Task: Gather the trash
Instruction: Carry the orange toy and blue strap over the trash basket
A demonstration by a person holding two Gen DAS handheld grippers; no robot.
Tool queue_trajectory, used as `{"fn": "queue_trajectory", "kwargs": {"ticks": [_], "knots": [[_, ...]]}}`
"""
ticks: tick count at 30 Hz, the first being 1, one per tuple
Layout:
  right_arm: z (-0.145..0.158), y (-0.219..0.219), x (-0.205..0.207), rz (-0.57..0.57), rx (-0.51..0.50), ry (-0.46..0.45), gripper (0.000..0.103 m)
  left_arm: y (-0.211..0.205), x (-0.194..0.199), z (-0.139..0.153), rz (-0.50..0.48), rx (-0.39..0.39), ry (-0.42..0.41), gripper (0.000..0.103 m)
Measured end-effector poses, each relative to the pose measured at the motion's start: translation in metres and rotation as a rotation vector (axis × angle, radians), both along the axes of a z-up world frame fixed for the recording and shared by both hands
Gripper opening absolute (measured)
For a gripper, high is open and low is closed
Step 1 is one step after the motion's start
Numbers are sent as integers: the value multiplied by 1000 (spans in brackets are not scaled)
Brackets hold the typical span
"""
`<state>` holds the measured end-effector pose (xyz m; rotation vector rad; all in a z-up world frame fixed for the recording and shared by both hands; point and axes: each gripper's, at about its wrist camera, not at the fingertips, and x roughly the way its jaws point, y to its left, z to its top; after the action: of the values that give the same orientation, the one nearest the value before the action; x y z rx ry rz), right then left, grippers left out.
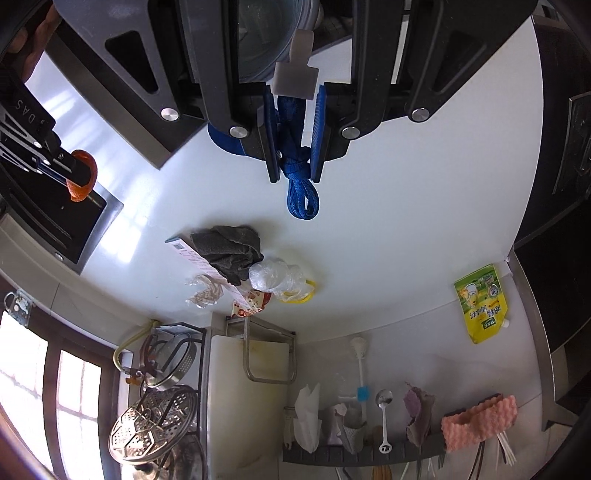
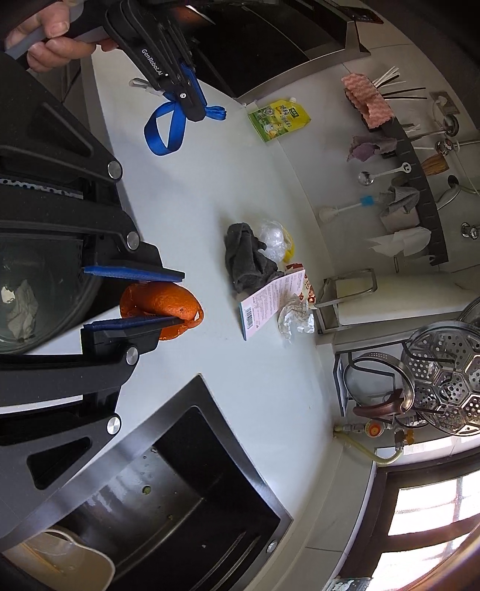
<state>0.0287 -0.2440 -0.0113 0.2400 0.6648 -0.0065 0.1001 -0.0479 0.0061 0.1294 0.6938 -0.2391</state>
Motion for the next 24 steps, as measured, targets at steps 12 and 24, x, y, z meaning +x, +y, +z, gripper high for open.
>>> {"fn": "queue_trajectory", "kwargs": {"ticks": [12, 24], "knots": [[-18, 42, -81, 10, -12, 9, 17, 2, -81, -16, -90, -3, -5, 17], [-48, 60, -127, 35, 3, 61, 17, 14, -116, -47, -103, 4, 29, 17]]}}
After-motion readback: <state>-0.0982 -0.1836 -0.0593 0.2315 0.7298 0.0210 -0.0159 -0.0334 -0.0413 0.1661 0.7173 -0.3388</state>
